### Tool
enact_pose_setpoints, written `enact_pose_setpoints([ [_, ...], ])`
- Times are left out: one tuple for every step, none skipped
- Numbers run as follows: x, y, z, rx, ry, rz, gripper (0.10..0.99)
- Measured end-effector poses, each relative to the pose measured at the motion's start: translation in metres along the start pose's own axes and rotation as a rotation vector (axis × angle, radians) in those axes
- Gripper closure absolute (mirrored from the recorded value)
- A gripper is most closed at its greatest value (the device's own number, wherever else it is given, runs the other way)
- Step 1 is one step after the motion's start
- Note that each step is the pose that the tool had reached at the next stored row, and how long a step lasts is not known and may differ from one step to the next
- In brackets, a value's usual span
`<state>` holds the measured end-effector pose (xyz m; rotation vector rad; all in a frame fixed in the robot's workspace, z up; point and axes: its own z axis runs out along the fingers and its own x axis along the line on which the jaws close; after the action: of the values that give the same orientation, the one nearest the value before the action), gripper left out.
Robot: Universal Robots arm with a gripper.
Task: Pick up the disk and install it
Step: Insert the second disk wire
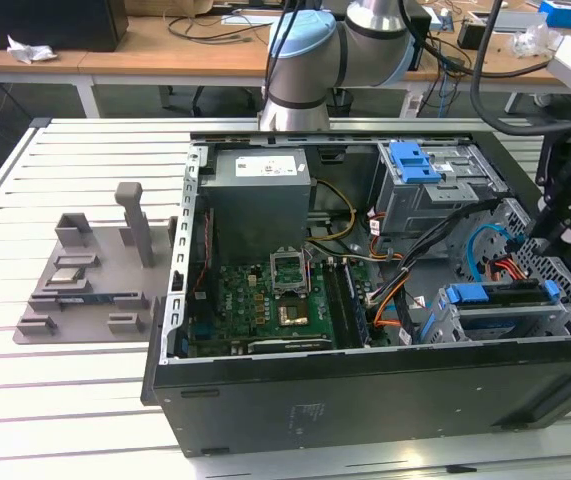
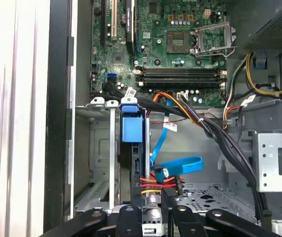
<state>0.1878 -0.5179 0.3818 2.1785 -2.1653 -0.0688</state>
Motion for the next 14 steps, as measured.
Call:
enact_pose_setpoints([
  [-0.0003,0.0025,0.0002,0.0,-0.007,-0.001,0.784],
  [-0.0006,0.0031,0.0003,0.0,-0.0096,-0.002,0.784],
  [-0.0011,0.0031,0.0003,0.0,-0.0101,-0.004,0.784],
  [-0.0013,0.0038,-0.0006,0.001,-0.0096,-0.007,0.784],
  [-0.0017,0.0047,-0.0013,0.002,-0.0098,-0.01,0.784],
  [-0.003,0.0061,-0.0013,0.002,-0.0092,-0.014,0.784],
  [-0.0036,0.0071,-0.0012,0.002,-0.009,-0.017,0.784],
  [-0.0042,0.0082,-0.001,0.002,-0.009,-0.019,0.784],
  [-0.0046,0.0113,-0.0007,0.003,-0.0086,-0.021,0.784],
  [-0.0046,0.015,-0.0001,0.003,-0.0091,-0.025,0.784],
  [-0.0046,0.017,0.0002,0.003,-0.0089,-0.028,0.784],
  [-0.0045,0.0177,0.0009,0.003,-0.009,-0.03,0.784],
  [-0.0044,0.0177,0.0022,0.003,-0.0087,-0.032,0.784],
  [-0.0044,0.0176,0.0031,0.003,-0.0085,-0.034,0.784],
])
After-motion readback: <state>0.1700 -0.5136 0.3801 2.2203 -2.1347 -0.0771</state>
